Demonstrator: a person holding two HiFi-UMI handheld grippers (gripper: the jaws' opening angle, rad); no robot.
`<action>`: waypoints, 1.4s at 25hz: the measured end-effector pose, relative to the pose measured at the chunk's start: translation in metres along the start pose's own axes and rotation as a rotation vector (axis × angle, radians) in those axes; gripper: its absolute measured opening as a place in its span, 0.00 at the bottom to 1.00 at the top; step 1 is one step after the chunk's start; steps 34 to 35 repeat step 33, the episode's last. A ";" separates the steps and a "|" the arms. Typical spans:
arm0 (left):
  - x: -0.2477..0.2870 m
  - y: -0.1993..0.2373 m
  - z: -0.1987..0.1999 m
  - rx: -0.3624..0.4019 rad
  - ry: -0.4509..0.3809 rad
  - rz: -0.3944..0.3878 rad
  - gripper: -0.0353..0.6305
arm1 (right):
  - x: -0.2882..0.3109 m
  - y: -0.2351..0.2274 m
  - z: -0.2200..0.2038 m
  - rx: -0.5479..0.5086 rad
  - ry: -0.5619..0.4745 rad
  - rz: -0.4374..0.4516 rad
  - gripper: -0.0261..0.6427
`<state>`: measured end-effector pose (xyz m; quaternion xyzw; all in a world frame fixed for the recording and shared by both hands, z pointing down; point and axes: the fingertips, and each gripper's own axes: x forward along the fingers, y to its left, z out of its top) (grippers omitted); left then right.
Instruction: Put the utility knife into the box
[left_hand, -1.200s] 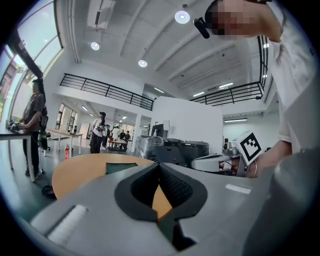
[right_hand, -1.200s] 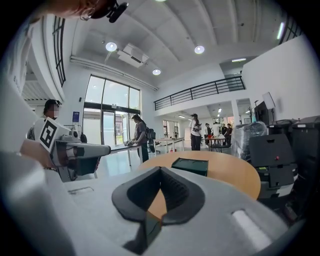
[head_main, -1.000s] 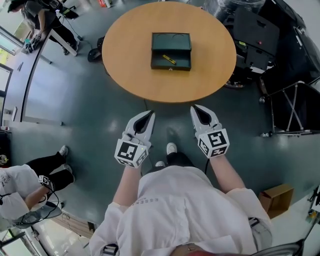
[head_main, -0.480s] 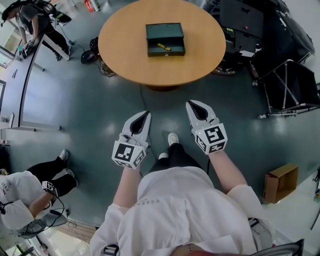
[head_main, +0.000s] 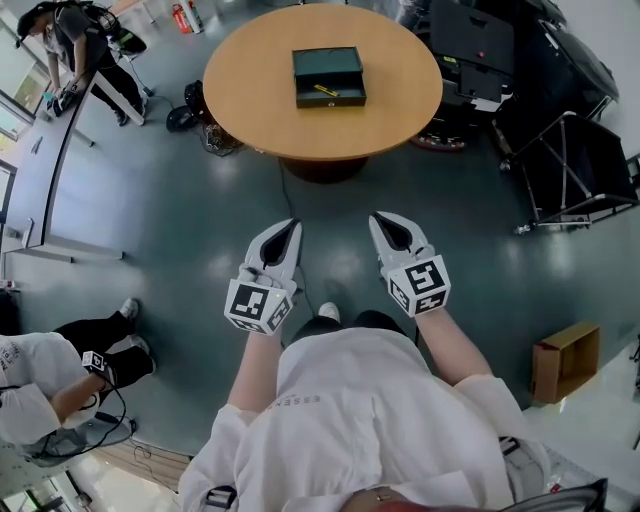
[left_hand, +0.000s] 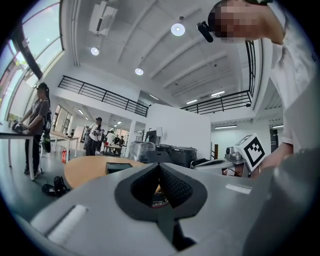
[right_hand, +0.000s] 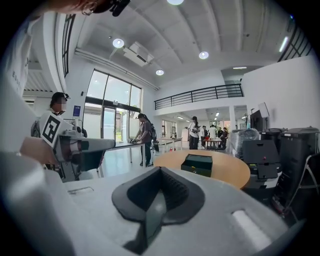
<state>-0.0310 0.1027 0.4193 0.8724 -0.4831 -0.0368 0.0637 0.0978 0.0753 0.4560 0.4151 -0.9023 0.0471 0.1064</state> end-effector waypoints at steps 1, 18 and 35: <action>-0.001 -0.003 0.001 0.003 -0.004 0.000 0.06 | -0.003 0.002 -0.002 0.000 0.004 0.005 0.03; -0.008 -0.051 0.011 0.022 -0.029 0.009 0.06 | -0.033 0.009 0.007 -0.033 -0.012 0.052 0.03; -0.008 -0.035 0.019 0.041 -0.039 0.014 0.06 | -0.026 0.000 0.014 -0.013 -0.036 0.007 0.03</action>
